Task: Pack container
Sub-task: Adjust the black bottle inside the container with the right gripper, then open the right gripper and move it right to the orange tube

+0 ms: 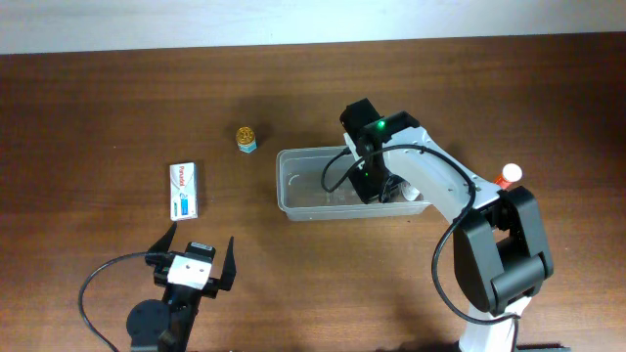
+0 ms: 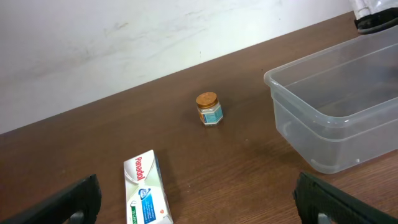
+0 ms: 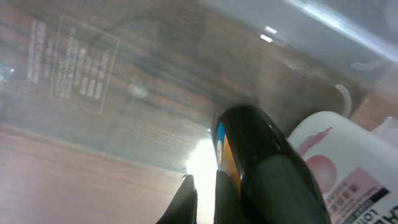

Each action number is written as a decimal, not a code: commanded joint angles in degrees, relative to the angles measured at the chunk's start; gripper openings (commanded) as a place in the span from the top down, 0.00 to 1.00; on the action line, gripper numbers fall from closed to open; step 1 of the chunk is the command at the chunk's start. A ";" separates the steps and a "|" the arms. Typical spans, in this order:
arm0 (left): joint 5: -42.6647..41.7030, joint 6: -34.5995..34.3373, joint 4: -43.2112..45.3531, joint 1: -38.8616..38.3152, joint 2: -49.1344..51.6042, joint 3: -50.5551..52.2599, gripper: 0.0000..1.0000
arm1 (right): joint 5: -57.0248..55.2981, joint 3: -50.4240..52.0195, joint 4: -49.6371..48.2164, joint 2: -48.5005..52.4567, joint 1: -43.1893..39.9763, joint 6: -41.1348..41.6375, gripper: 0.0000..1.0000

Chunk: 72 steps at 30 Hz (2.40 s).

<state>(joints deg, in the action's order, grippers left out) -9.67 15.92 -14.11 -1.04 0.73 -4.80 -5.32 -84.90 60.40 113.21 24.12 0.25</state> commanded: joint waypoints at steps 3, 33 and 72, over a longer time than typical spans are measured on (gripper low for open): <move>-0.44 0.87 -0.02 0.35 -0.39 0.26 0.01 | -3.56 0.39 -0.87 0.74 0.13 1.75 0.96; -0.44 0.87 -0.02 0.35 -0.39 0.26 0.01 | -8.04 0.39 -2.56 0.74 0.13 3.50 0.96; -0.44 0.87 -0.02 0.35 -0.39 0.26 0.01 | -7.34 -29.49 29.49 -24.55 -18.23 18.84 0.02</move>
<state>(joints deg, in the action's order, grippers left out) -9.67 15.92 -14.11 -1.04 0.73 -4.80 -10.39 -113.36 89.38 94.26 11.99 13.21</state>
